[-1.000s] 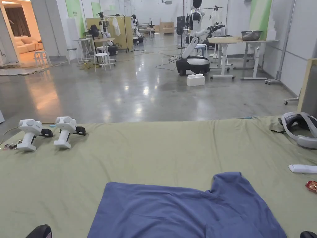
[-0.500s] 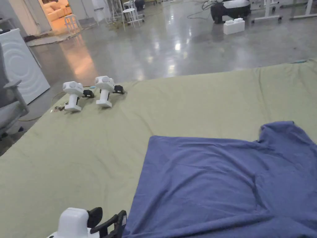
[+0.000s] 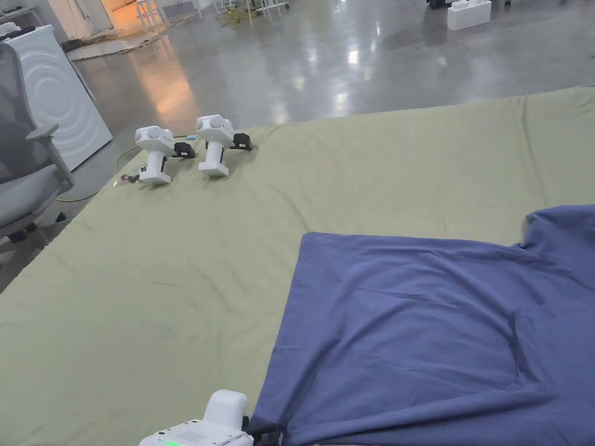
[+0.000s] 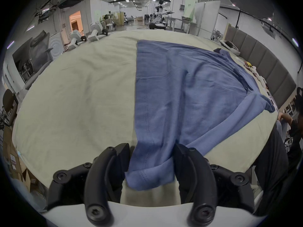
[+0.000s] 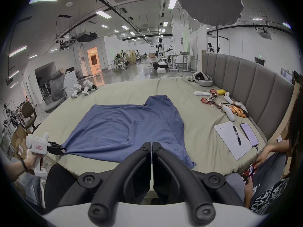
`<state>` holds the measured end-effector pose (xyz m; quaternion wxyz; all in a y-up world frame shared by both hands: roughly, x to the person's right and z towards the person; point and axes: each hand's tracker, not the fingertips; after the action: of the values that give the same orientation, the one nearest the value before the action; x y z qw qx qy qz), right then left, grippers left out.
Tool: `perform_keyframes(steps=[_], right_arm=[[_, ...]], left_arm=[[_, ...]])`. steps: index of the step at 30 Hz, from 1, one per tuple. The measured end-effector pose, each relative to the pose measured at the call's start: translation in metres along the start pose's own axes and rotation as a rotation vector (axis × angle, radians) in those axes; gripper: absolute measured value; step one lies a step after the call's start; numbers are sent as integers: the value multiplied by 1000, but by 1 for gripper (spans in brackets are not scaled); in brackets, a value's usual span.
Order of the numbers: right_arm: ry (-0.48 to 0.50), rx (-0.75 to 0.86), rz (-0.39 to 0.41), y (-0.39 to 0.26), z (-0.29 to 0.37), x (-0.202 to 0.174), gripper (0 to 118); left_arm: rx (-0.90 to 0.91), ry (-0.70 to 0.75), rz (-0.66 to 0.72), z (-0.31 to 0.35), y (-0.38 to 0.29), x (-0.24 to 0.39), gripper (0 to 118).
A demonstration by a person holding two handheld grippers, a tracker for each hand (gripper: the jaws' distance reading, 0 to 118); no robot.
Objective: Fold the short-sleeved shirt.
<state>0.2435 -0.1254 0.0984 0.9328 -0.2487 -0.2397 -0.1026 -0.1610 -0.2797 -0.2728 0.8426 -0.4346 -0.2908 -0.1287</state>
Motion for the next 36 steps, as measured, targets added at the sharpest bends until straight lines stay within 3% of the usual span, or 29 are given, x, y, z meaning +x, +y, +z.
perform_keyframes(steps=[3,6,7,8,9,10,11,12,16,17,19,21,24,25,27,32,36], right_arm=[[-4,-18,-14,-4,-5,7,4],[-14,-57,-42,-6,-17,18,5],[-22,-65,-48,-6,-23,22,13],[-29,-75,-52,-5,-28,27,32],[-45,-124,-62,-6,-37,33,72],[-53,-177,-62,-7,-48,39,99],[-68,-202,-56,-10,-59,44,111],[-51,-222,-46,-18,-77,53,111],[-57,-308,-1,-45,-141,80,109],[-63,-319,-7,-49,-153,85,102],[-16,-300,-64,-58,-172,102,71],[-48,-396,-147,-60,-187,114,67],[-13,-398,-147,-63,-186,120,59],[-14,-388,-120,-61,-183,117,51],[-21,-378,-32,-59,-177,109,15],[-22,-354,-23,-59,-167,99,9],[-11,-263,-141,-45,-163,107,8]], left_arm=[[-6,26,-26,4,2,5,33],[-40,31,-58,0,7,17,21],[-55,44,-80,0,9,22,18],[-68,54,-97,0,12,26,16],[-80,68,-120,-1,13,29,15],[-107,61,-118,-4,16,29,15],[-120,64,-101,-6,19,29,15],[-159,50,-49,-10,23,26,15],[-181,30,5,-14,29,18,15],[-184,22,0,-14,27,20,15],[-182,30,-8,-13,26,22,15],[-183,39,-12,-13,26,24,15],[-177,49,-24,-11,24,26,15],[-175,53,-24,-11,23,26,15],[-173,54,-22,-7,26,33,15],[-145,30,51,10,31,33,14],[-13,-53,190,38,48,20,13]])
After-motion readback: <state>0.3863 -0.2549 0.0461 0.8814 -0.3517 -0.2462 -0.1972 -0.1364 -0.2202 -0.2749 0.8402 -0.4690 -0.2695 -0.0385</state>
